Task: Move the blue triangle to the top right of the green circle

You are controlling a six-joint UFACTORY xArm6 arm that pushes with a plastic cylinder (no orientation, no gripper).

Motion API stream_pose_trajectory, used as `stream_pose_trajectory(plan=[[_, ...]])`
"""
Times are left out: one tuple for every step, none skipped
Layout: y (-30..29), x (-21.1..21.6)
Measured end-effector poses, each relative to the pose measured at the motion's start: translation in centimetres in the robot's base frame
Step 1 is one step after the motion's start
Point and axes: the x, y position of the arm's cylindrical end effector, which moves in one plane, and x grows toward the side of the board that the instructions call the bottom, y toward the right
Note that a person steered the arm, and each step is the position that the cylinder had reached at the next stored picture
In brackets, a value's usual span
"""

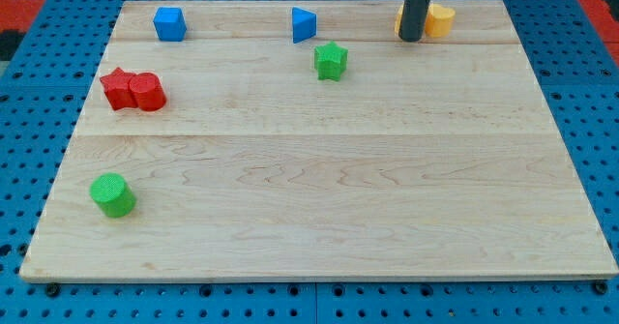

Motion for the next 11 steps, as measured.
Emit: stream_pose_trajectory(plan=[[0.1,0.0],[0.3,0.0],[0.8,0.0],[0.8,0.0],[0.9,0.0],[1.0,0.0],[0.8,-0.1],[-0.3,-0.4],[-0.6,-0.4],[-1.9,-0.3],[-6.7,-1.8]])
